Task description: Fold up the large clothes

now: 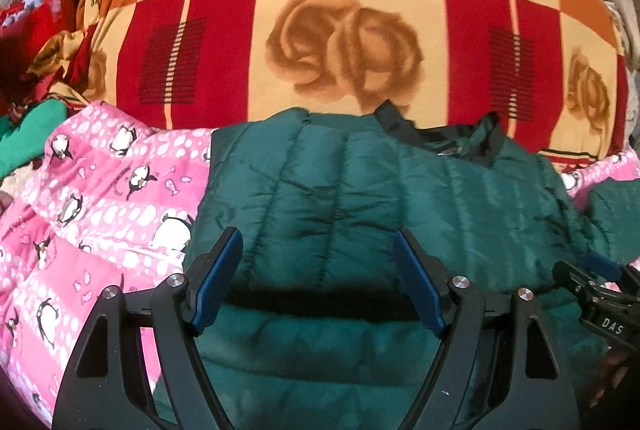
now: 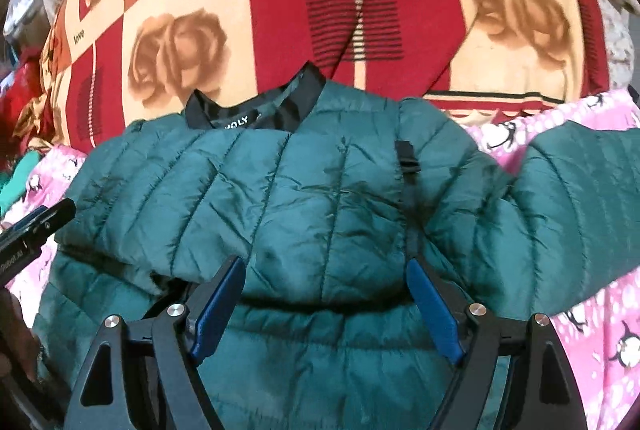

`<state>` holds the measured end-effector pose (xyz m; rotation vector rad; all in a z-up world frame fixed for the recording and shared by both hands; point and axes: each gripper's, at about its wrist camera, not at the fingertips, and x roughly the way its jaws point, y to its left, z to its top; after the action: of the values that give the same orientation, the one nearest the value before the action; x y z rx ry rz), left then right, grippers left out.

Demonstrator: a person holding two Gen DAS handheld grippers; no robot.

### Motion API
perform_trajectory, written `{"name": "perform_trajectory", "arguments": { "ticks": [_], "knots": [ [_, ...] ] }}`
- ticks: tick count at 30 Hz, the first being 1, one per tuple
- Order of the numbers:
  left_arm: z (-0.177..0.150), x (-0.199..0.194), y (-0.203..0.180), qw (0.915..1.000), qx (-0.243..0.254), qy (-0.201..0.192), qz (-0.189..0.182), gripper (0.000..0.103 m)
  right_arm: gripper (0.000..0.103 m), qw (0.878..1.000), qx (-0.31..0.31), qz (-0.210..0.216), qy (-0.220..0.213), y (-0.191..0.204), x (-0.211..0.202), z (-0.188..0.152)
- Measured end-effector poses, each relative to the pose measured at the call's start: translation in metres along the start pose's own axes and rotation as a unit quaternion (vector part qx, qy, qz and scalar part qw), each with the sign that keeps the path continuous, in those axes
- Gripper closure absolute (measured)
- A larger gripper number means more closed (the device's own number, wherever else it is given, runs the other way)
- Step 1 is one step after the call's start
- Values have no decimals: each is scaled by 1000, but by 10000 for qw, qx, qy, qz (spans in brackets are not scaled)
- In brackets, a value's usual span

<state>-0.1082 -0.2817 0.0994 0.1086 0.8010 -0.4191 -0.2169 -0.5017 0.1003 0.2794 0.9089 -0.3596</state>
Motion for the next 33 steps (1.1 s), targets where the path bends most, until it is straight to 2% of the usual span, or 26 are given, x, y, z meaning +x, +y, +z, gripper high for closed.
{"name": "perform_trajectory", "arguments": {
  "ticks": [4, 9, 15, 25, 33],
  "knots": [
    [-5, -13, -12, 10000, 63, -11, -76, 25, 17, 10000, 27, -70, -35, 0, -11, -5],
    [-10, -24, -26, 9998, 169, -55, -17, 25, 17, 9999, 85, -64, -125, -5, -28, -11],
    [-17, -36, -40, 9997, 189, -77, -132, 25, 17, 9997, 57, -120, -217, -11, -45, -16],
    [-23, -45, -58, 9993, 322, -89, -154, 25, 17, 9993, 214, -180, -238, -29, -54, -24],
    [-27, -44, -80, 9987, 463, -65, -221, 25, 17, 9984, 249, -392, -309, -50, -61, -28]
  ]
}}
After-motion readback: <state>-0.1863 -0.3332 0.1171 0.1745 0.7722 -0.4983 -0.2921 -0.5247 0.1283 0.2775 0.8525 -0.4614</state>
